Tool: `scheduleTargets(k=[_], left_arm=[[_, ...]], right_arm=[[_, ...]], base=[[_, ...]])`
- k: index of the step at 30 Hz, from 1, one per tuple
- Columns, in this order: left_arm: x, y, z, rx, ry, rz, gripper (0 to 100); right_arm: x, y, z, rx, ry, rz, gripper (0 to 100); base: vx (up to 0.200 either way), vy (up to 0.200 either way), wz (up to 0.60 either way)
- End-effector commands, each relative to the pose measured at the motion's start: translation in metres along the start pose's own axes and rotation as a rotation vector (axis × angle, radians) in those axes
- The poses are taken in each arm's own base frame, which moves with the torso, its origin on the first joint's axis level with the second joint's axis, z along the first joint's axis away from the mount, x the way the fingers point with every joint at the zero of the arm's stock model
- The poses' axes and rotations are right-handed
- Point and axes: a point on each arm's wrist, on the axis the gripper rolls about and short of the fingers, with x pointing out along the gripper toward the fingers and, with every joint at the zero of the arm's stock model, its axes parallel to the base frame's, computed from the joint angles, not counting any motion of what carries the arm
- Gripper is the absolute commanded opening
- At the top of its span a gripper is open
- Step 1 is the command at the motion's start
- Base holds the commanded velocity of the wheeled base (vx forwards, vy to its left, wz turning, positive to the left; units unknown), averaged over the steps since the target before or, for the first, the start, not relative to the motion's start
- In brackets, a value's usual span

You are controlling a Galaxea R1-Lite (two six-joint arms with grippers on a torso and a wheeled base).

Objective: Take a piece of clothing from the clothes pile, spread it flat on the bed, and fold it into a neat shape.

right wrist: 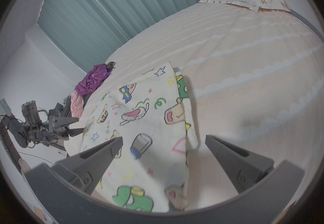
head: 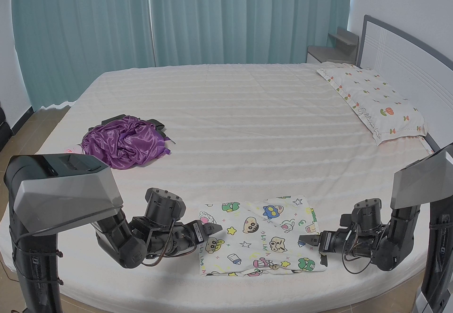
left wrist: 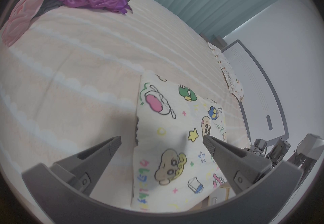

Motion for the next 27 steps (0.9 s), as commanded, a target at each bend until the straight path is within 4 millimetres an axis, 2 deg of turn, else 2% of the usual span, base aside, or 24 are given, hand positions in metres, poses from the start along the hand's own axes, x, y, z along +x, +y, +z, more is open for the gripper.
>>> scheduleTargets(k=[1,9,14,15,16,17,27], left_arm=[[0.020,0.000,0.000,0.026,-0.013,0.018,100],[0.038,-0.001,-0.008,0.145,-0.022,0.052,100],[0.041,-0.003,-0.009,0.169,-0.024,0.068,100],[0.042,-0.004,-0.009,0.171,-0.021,0.068,100],[0.042,-0.005,-0.008,0.169,-0.018,0.070,100],[0.042,-0.005,-0.008,0.169,-0.018,0.070,0],[0.035,-0.010,-0.012,0.165,-0.010,0.068,0]], right_arm=[[0.024,-0.003,-0.001,0.000,0.031,-0.010,100],[0.041,0.013,0.007,-0.024,0.029,0.030,100],[0.043,0.019,0.009,-0.032,0.057,0.029,100],[0.044,0.020,0.009,-0.032,0.060,0.030,0],[0.044,0.020,0.009,-0.032,0.062,0.029,0],[0.044,0.020,0.009,-0.032,0.062,0.029,0],[0.039,0.023,0.013,-0.032,0.050,0.037,0]], base=[[0.000,0.000,0.00],[0.000,0.000,0.00],[0.000,0.000,0.00],[0.000,0.000,0.00],[0.000,0.000,0.00],[0.000,0.000,0.00],[0.000,0.000,0.00]])
